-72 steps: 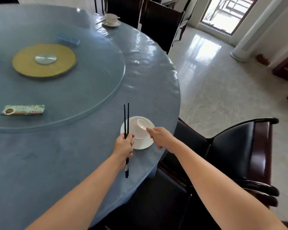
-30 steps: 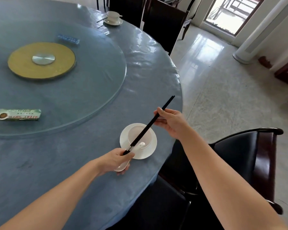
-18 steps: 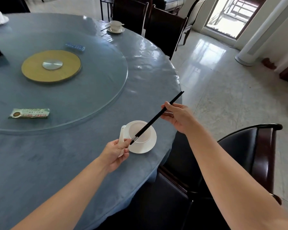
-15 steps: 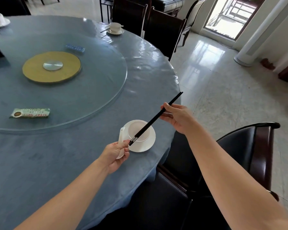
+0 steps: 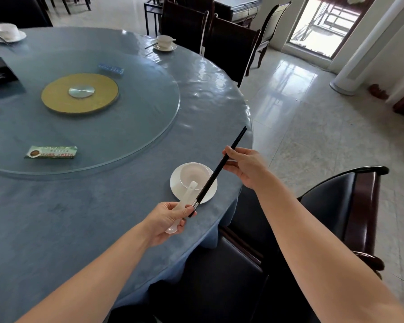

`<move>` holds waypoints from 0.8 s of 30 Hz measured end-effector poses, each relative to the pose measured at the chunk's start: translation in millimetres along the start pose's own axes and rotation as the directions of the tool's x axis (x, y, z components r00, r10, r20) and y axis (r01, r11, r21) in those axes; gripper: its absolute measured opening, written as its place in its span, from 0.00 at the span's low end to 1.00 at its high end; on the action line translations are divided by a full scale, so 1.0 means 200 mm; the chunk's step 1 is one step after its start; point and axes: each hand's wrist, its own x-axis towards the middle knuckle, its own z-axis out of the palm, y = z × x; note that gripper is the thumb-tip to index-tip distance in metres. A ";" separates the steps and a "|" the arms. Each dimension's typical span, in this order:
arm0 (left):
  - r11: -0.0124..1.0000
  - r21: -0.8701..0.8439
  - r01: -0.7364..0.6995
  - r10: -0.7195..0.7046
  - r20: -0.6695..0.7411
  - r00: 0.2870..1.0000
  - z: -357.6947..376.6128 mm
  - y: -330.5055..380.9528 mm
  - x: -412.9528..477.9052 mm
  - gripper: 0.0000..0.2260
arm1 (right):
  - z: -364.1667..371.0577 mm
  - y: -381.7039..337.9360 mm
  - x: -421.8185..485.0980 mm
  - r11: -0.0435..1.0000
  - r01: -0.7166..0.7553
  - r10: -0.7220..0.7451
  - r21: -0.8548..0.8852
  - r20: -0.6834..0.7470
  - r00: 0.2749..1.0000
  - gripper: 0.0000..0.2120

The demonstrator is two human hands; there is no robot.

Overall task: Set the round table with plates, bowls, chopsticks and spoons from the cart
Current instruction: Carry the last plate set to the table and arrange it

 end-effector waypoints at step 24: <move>1.000 0.021 0.010 -0.010 0.019 1.000 0.07 -0.05 0.03 0.12 | 0.03 0.25 -0.10 0.981 -0.196 0.193 0.009 0.143 0.971 0.07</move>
